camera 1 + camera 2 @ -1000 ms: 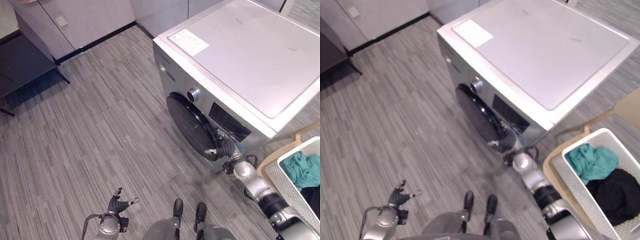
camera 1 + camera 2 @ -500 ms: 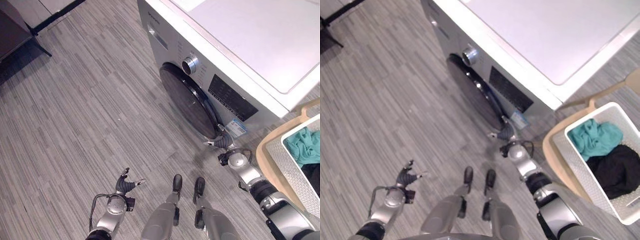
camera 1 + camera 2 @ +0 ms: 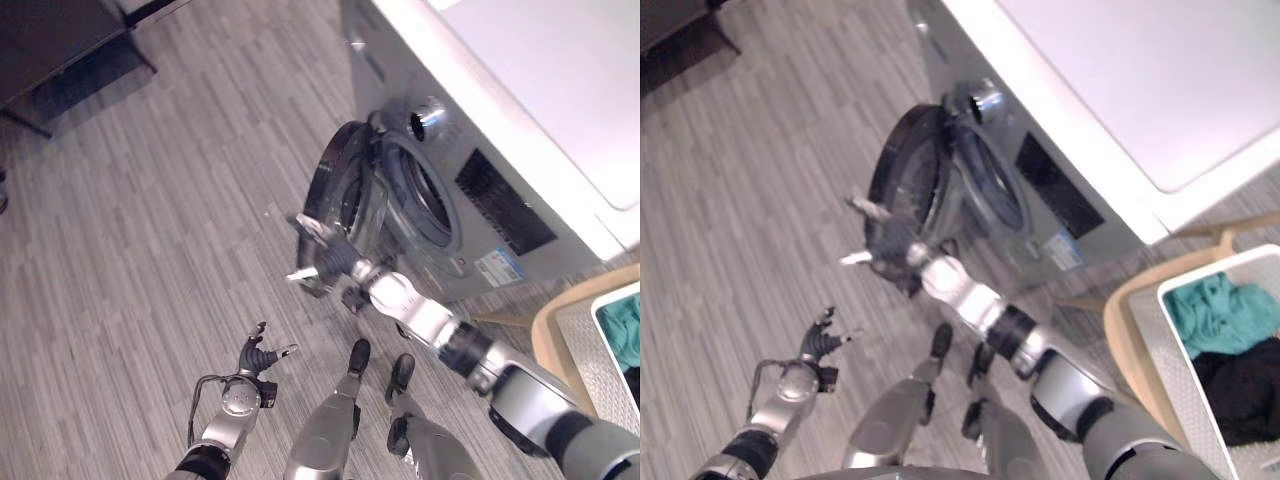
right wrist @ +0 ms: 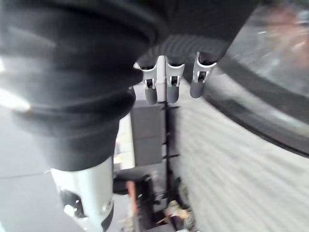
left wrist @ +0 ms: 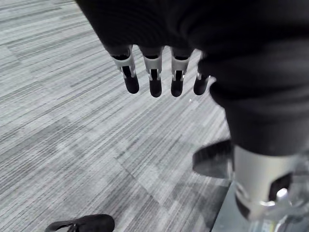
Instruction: Grab the laundry basket,head to the washer,open it,put in the laundry and shut it.
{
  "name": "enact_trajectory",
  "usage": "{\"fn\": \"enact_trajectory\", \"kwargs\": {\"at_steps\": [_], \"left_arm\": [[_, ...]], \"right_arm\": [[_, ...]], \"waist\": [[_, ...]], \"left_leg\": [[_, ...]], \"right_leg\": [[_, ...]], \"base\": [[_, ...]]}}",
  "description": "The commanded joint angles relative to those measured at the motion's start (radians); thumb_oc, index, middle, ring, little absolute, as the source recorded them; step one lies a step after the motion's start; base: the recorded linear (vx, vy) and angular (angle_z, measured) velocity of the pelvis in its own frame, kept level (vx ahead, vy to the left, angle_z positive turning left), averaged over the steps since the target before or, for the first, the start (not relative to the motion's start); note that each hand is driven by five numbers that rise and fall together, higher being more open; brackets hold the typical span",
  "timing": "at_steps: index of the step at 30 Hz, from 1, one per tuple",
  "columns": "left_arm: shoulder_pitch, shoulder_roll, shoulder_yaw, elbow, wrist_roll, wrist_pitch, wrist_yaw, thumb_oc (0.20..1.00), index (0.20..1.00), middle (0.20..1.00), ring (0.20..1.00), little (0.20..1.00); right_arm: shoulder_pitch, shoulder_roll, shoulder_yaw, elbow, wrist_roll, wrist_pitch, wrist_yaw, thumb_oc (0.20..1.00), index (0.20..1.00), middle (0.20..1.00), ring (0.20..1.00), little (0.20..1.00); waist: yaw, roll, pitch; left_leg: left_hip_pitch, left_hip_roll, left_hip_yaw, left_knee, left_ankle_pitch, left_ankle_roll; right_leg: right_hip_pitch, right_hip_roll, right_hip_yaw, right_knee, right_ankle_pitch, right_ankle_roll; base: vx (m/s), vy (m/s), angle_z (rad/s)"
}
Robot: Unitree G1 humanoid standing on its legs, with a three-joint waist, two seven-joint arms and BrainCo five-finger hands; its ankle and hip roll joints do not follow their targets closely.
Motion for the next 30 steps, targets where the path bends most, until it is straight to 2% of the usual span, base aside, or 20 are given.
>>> {"fn": "enact_trajectory", "kwargs": {"at_steps": [1,7,13,14,15,21,23,25,30], "left_arm": [[-0.005,0.063,-0.05,-0.006,-0.032,-0.032,0.019,1.0,1.0,1.0,1.0,1.0],[-0.021,0.074,-0.058,-0.05,0.002,-0.022,0.025,1.0,1.0,1.0,1.0,1.0],[-0.107,0.063,-0.048,-0.089,0.062,-0.006,0.062,1.0,1.0,1.0,1.0,1.0],[-0.107,0.063,-0.048,-0.089,0.062,-0.006,0.062,1.0,1.0,1.0,1.0,1.0],[-0.141,0.066,-0.045,-0.096,0.091,-0.001,0.075,1.0,1.0,1.0,1.0,1.0],[-0.24,0.084,-0.029,-0.087,0.129,0.014,0.118,1.0,1.0,1.0,1.0,1.0],[-0.315,0.125,-0.025,-0.063,0.157,0.024,0.146,1.0,1.0,1.0,1.0,1.0],[-0.336,0.14,-0.021,-0.048,0.166,0.028,0.15,1.0,1.0,1.0,1.0,1.0],[-0.469,0.247,0.006,0.08,0.166,0.043,0.165,1.0,1.0,1.0,1.0,1.0]], "right_arm": [[0.017,0.055,-0.042,0.0,-0.02,-0.035,-0.036,1.0,1.0,1.0,1.0,1.0],[0.069,-0.029,-0.096,0.029,-0.048,0.001,-0.072,1.0,1.0,1.0,1.0,1.0],[0.234,-0.135,-0.131,-0.059,-0.143,0.011,-0.065,1.0,1.0,1.0,1.0,1.0],[0.235,-0.136,-0.131,-0.06,-0.143,0.012,-0.065,1.0,1.0,1.0,1.0,1.0],[0.286,-0.176,-0.146,-0.089,-0.188,0.015,-0.055,1.0,1.0,1.0,1.0,1.0],[0.416,-0.269,-0.196,-0.079,-0.308,0.029,-0.057,1.0,1.0,1.0,1.0,1.0],[0.486,-0.313,-0.236,-0.069,-0.307,0.03,-0.049,1.0,1.0,1.0,1.0,1.0],[0.506,-0.326,-0.248,-0.069,-0.305,0.027,-0.046,1.0,1.0,1.0,1.0,1.0],[0.602,-0.394,-0.313,-0.101,-0.278,0.01,-0.029,1.0,1.0,1.0,1.0,1.0]], "waist": [[0.021,-0.079,-0.015],[-0.002,-0.084,0.004],[-0.062,-0.097,0.017],[-0.061,-0.097,0.017],[-0.085,-0.103,0.017],[-0.146,-0.109,0.01],[-0.18,-0.107,0.013],[-0.192,-0.106,0.013],[-0.243,-0.099,0.02]], "left_leg": [[0.015,-0.033,0.046,0.031,-0.067,0.009],[0.004,-0.029,0.062,0.027,-0.065,0.011],[-0.007,-0.022,0.098,0.026,-0.072,0.014],[-0.007,-0.022,0.098,0.026,-0.072,0.014],[-0.01,-0.019,0.109,0.026,-0.076,0.015],[-0.018,-0.015,0.142,0.019,-0.082,0.02],[-0.029,-0.012,0.157,0.016,-0.081,0.022],[-0.031,-0.012,0.16,0.013,-0.08,0.023],[-0.053,-0.012,0.184,0.008,-0.075,0.03]], "right_leg": [[0.008,-0.116,0.07,0.08,-0.097,0.107],[-0.011,-0.114,0.082,0.078,-0.083,0.111],[-0.039,-0.11,0.109,0.078,-0.07,0.116],[-0.04,-0.11,0.11,0.078,-0.07,0.116],[-0.049,-0.11,0.118,0.078,-0.068,0.119],[-0.077,-0.112,0.139,0.086,-0.064,0.122],[-0.1,-0.114,0.15,0.101,-0.066,0.123],[-0.107,-0.114,0.155,0.105,-0.066,0.123],[-0.149,-0.115,0.175,0.123,-0.059,0.128]], "base": [[-0.02,-0.017,0.41],[-0.02,0.01,0.09],[-0.01,0.025,-0.21],[0.01,0.03,-0.2],[0.01,0.027,-0.26],[0.02,0.029,-0.22],[0.01,0.054,-0.15],[0.0,0.049,-0.18],[0.01,0.058,-0.21]]}}
